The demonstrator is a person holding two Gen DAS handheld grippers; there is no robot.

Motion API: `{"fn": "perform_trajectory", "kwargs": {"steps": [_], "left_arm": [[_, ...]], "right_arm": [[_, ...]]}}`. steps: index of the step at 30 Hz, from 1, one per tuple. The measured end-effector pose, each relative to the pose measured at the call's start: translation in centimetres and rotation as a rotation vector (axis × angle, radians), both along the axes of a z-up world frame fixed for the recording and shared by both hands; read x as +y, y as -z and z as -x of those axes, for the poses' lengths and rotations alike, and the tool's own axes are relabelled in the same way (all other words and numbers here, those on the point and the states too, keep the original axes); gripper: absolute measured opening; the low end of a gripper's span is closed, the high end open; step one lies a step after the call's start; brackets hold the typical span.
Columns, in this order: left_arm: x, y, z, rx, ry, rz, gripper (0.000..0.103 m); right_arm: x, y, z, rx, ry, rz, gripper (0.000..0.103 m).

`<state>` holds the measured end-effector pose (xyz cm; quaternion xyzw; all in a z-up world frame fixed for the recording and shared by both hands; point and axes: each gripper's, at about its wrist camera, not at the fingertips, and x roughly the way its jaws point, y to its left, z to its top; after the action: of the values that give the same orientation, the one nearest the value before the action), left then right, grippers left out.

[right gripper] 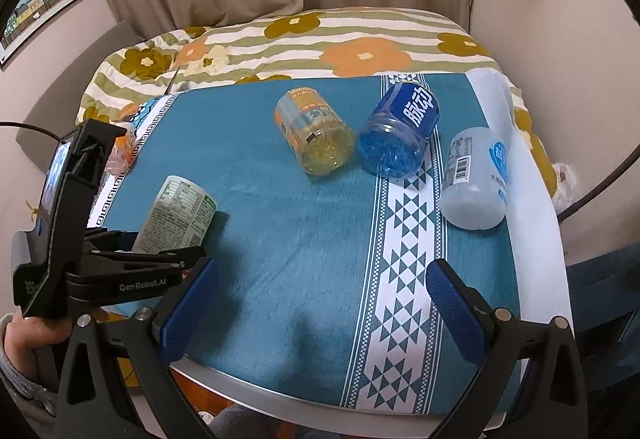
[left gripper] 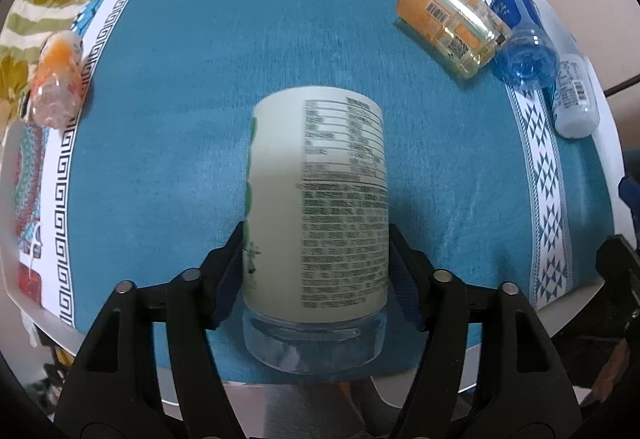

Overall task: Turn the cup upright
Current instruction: 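Close the left gripper on the cup body and lift it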

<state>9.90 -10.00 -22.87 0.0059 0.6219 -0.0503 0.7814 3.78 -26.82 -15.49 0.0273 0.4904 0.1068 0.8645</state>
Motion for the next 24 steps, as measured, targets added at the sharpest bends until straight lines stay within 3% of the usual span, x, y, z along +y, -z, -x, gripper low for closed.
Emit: {"fn": "perform_trajectory", "kwargs": {"steps": [1, 3, 24], "left_arm": [[0.0, 0.0, 0.0, -0.001, 0.004, -0.001, 0.092], [0.0, -0.2, 0.0, -0.013, 0.008, 0.003, 0.096], [0.6, -2.1, 0.5, -0.049, 0.034, -0.01, 0.096]], "right_arm": [[0.0, 0.0, 0.1, 0.0, 0.001, 0.001, 0.103], [0.0, 0.1, 0.1, 0.001, 0.007, -0.001, 0.103], [0.7, -0.8, 0.2, -0.012, 0.024, -0.004, 0.103]]}}
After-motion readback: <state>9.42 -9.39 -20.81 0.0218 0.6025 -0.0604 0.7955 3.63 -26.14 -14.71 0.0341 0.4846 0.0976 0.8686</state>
